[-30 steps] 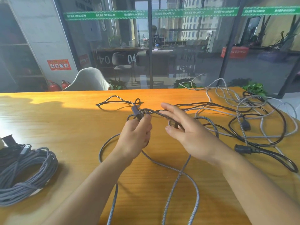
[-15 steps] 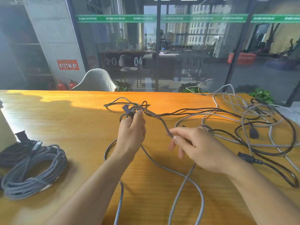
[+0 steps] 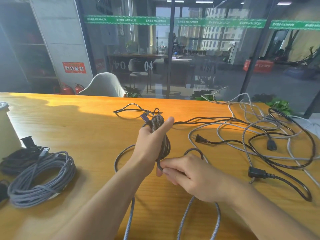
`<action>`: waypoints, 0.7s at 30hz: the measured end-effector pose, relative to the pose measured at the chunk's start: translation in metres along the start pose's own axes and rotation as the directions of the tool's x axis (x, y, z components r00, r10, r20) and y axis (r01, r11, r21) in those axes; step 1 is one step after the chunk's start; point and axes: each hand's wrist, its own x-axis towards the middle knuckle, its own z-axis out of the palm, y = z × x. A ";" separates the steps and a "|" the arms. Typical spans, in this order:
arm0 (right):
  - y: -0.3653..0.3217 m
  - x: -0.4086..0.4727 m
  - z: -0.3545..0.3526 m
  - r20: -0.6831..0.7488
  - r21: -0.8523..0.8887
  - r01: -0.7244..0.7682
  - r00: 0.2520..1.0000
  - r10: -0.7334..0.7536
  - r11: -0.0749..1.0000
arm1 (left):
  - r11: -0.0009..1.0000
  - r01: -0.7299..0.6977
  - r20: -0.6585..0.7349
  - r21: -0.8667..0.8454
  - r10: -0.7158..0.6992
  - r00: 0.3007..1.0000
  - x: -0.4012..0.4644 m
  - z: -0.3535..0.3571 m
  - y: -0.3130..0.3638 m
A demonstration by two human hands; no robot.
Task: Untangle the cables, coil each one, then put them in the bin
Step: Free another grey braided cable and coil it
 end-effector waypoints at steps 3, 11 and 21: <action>0.002 0.000 0.003 0.001 -0.005 0.028 1.000 -0.028 1.000 | 0.999 0.009 0.028 0.031 -0.010 1.000 -0.001 0.001 -0.002; 0.017 0.007 0.012 -0.076 -0.058 0.050 0.996 -0.054 0.997 | 0.997 -0.073 0.128 -0.010 0.074 0.989 -0.001 -0.003 0.001; 0.035 0.009 0.002 -0.125 0.035 -0.013 0.992 0.017 0.999 | 0.988 -0.030 0.263 -0.153 0.070 0.962 0.000 -0.004 0.003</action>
